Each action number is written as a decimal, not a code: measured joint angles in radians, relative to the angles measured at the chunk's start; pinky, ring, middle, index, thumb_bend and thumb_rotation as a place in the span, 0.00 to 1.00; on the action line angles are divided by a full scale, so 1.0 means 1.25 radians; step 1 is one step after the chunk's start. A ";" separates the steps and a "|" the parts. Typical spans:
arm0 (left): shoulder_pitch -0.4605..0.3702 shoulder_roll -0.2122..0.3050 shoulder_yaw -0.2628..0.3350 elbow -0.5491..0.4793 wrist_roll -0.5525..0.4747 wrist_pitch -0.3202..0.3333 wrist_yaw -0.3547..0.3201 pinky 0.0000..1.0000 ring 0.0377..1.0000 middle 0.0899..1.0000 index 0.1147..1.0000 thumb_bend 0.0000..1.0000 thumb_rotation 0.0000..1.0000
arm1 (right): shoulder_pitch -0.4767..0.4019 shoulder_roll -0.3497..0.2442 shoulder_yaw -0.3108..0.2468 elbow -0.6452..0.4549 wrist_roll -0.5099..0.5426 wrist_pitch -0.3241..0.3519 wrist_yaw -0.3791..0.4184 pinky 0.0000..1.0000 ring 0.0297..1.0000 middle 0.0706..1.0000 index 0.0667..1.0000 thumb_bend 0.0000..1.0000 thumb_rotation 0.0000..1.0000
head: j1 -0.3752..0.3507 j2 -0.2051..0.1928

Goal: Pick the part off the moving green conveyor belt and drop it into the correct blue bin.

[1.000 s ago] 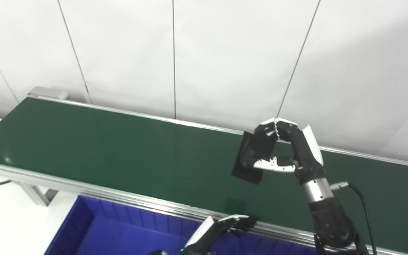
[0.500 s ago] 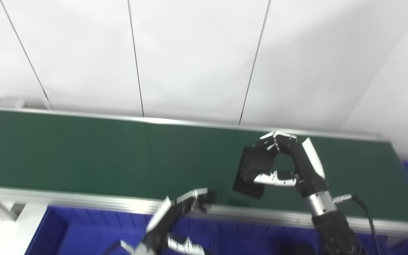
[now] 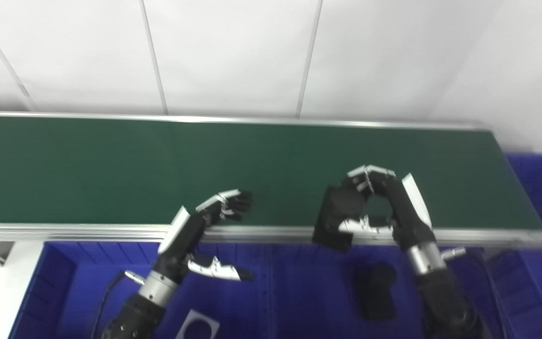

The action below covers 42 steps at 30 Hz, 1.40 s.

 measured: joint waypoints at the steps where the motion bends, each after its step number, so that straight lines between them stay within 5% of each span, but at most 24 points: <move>1: 0.000 0.001 0.004 -0.006 -0.010 0.004 -0.007 0.69 0.76 0.76 0.77 1.00 0.17 | 0.003 0.002 -0.001 -0.006 0.000 0.008 0.000 0.32 0.35 0.39 0.47 0.53 0.00 | -0.034 0.011; 14: 0.001 0.025 0.060 -0.040 -0.074 0.035 -0.071 0.70 0.75 0.77 0.78 1.00 0.17 | 0.095 0.018 0.011 -0.040 -0.055 0.047 0.000 0.31 0.34 0.40 0.47 0.53 0.00 | -0.129 0.025; 27: 0.001 0.014 0.071 -0.047 -0.077 0.057 -0.082 0.70 0.75 0.76 0.78 1.00 0.18 | 0.151 0.023 -0.018 -0.043 -0.046 0.048 -0.004 0.31 0.34 0.39 0.48 0.53 0.00 | -0.106 0.032; 42: 0.002 0.013 0.076 -0.047 -0.067 0.057 -0.091 0.71 0.75 0.76 0.78 1.00 0.18 | 0.171 0.027 -0.021 0.060 -0.047 0.047 -0.035 0.30 0.34 0.40 0.48 0.53 0.00 | -0.091 0.039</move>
